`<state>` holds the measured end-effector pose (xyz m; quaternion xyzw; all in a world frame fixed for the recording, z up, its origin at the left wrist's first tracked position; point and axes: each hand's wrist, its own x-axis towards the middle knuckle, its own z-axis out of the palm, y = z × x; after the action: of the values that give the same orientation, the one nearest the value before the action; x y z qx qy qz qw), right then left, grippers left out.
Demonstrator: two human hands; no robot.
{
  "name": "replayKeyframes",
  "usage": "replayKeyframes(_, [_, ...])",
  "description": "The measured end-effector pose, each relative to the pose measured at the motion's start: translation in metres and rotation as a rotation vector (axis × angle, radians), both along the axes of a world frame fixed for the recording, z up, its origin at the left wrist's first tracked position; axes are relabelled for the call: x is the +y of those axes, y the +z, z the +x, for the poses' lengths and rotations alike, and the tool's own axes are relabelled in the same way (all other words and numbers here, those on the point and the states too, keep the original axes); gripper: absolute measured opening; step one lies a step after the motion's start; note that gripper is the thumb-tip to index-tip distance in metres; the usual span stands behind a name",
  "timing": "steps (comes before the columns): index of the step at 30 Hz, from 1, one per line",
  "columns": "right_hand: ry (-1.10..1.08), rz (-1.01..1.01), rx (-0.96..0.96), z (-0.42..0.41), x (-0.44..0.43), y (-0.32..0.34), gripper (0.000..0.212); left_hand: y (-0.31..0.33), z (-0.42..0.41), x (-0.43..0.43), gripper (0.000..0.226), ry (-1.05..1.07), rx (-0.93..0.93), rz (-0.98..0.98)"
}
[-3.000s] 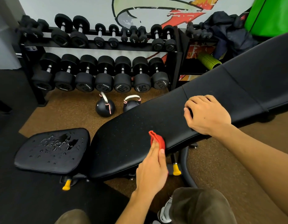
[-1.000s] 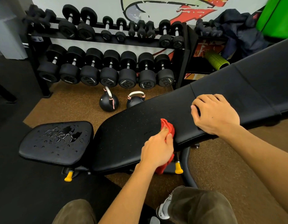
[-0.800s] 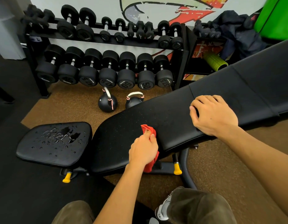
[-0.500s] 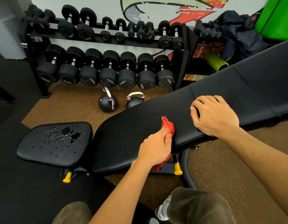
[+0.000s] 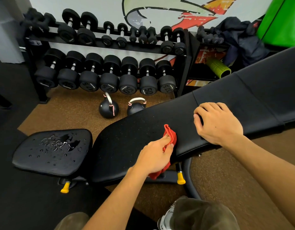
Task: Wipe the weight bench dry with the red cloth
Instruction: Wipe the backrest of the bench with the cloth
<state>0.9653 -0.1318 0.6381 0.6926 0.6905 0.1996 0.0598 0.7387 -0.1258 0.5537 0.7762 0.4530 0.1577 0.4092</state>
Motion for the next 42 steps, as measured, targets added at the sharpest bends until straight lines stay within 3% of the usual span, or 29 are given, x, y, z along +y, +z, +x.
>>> replayKeyframes(7, [0.007, -0.008, 0.006, 0.0, 0.0, -0.001, 0.037, -0.003, 0.009, 0.017, 0.026, 0.01, 0.083, 0.232])
replayKeyframes(13, [0.009, -0.001, 0.002, -0.001, 0.001, 0.0, 0.045, -0.003, 0.054, 0.024, 0.016, 0.187, -0.172, 0.307])
replayKeyframes(19, [0.02, 0.01, 0.014, -0.001, 0.002, 0.001, 0.044, 0.002, 0.095, 0.058, 0.02, 0.312, -0.313, 0.261])
replayKeyframes(25, [0.028, 0.017, 0.004, 0.001, 0.004, -0.002, 0.044, 0.015, 0.109, 0.112, 0.017, 0.383, -0.192, 0.166])
replayKeyframes(31, [0.041, 0.03, 0.003, 0.002, 0.004, -0.002, 0.044, 0.008, 0.101, 0.157, 0.033, 0.446, -0.104, -0.01])
replayKeyframes(42, [0.045, 0.035, -0.018, 0.002, 0.003, -0.001, 0.045, -0.006, 0.067, 0.075, 0.022, 0.388, -0.15, 0.061])
